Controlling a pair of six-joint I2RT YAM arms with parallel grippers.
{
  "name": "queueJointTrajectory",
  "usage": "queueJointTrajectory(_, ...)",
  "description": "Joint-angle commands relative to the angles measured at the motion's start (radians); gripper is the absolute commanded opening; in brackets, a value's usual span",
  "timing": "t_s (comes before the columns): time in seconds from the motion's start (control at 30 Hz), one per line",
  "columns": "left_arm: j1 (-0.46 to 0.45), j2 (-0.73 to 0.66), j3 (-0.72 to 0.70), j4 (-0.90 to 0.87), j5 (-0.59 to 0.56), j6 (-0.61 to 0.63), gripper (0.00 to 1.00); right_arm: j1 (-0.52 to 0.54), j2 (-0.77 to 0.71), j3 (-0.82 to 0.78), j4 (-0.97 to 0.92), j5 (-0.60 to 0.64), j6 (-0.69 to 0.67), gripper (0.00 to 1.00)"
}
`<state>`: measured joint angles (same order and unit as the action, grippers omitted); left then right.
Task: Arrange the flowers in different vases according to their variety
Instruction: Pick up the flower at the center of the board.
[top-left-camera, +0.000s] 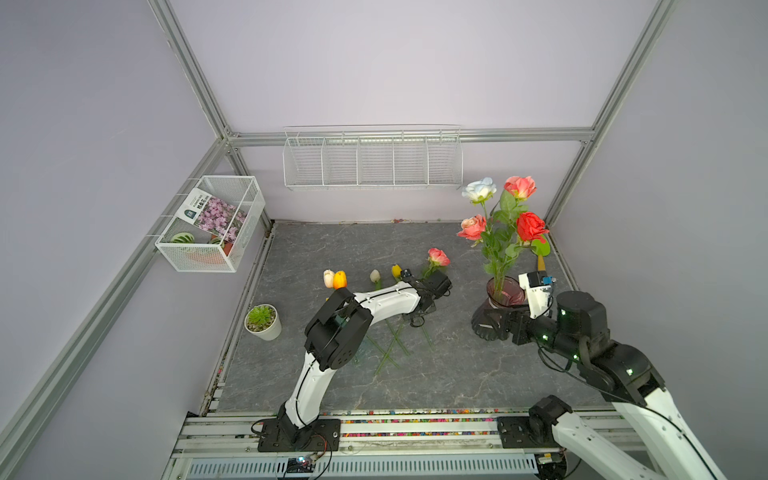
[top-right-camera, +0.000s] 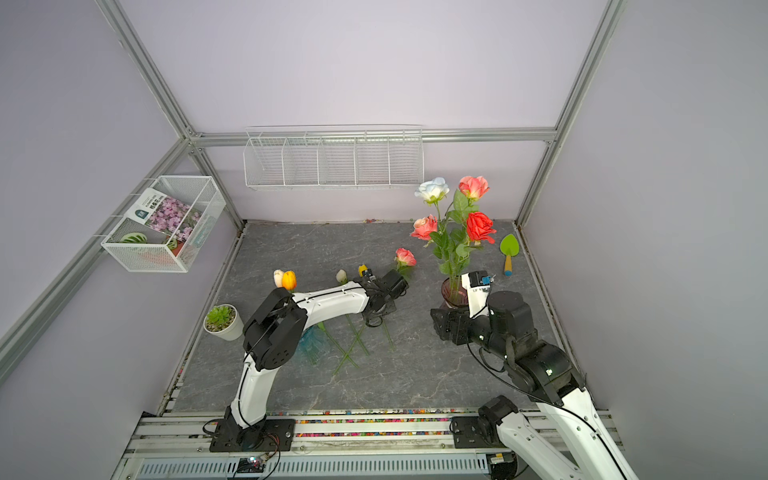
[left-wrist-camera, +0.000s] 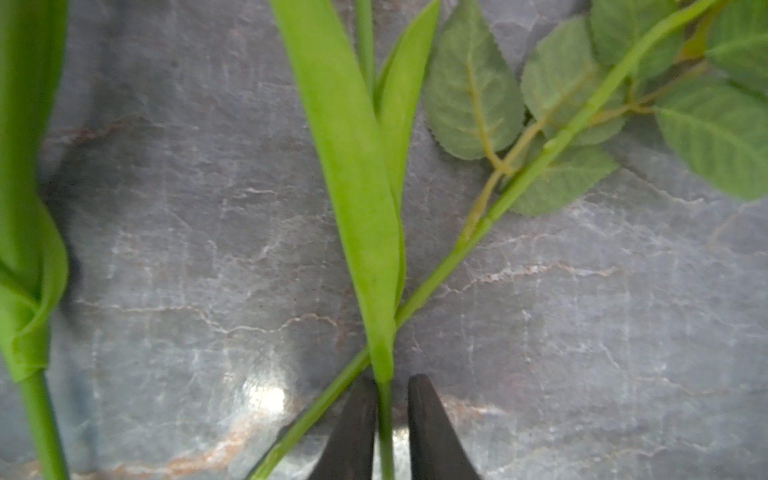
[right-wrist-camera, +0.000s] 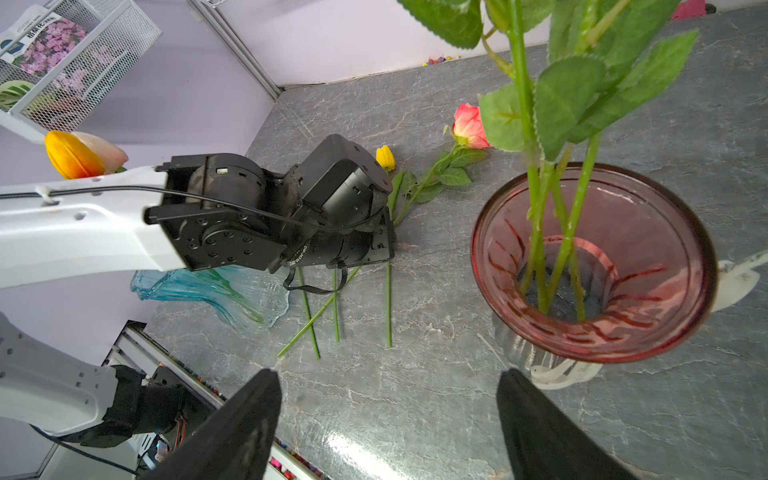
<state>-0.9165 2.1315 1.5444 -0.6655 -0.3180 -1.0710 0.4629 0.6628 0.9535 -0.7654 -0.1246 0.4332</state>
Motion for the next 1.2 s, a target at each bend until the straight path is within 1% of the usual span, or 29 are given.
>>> queueJointTrajectory(0.0,-0.004,0.008,-0.015,-0.013,-0.001,-0.010,0.11,-0.005,0.000,-0.018,0.027,0.008,0.007,0.86)
queueJointTrajectory(0.13,-0.004,0.003,-0.015,-0.016,-0.007,-0.003,0.00,-0.005,-0.005,-0.013,0.021,0.002,0.007,0.86)
queueJointTrajectory(0.3,-0.011,-0.063,-0.017,-0.016,-0.047,0.031,0.00,-0.005,-0.013,-0.012,0.017,0.000,0.010,0.86)
queueJointTrajectory(0.4,-0.032,-0.152,-0.033,-0.003,-0.118,0.075,0.00,-0.005,-0.015,-0.015,0.017,-0.005,0.011,0.86)
queueJointTrajectory(0.57,-0.059,-0.319,-0.043,0.016,-0.237,0.195,0.00,-0.006,-0.015,-0.033,0.032,-0.019,0.014,0.85)
queueJointTrajectory(0.63,-0.065,-0.390,-0.057,0.037,-0.278,0.257,0.00,-0.006,-0.014,-0.039,0.039,-0.027,0.016,0.85)
queueJointTrajectory(0.73,-0.068,-0.520,-0.109,0.119,-0.301,0.405,0.00,-0.004,-0.012,-0.054,0.053,-0.037,0.020,0.85)
queueJointTrajectory(0.8,-0.068,-0.625,-0.170,0.204,-0.295,0.516,0.00,-0.005,-0.008,-0.063,0.061,-0.044,0.025,0.85)
queueJointTrajectory(0.93,-0.068,-0.839,-0.345,0.426,-0.293,0.739,0.00,-0.006,0.004,-0.079,0.089,-0.073,0.038,0.84)
queueJointTrajectory(1.0,-0.068,-0.936,-0.417,0.511,-0.306,0.822,0.00,-0.005,0.008,-0.084,0.099,-0.082,0.041,0.84)
queueJointTrajectory(1.1,-0.067,-1.050,-0.468,0.538,-0.257,0.936,0.00,-0.003,0.018,-0.085,0.109,-0.093,0.046,0.85)
queueJointTrajectory(1.17,-0.067,-1.115,-0.494,0.543,-0.231,0.988,0.00,-0.004,0.026,-0.086,0.116,-0.102,0.049,0.84)
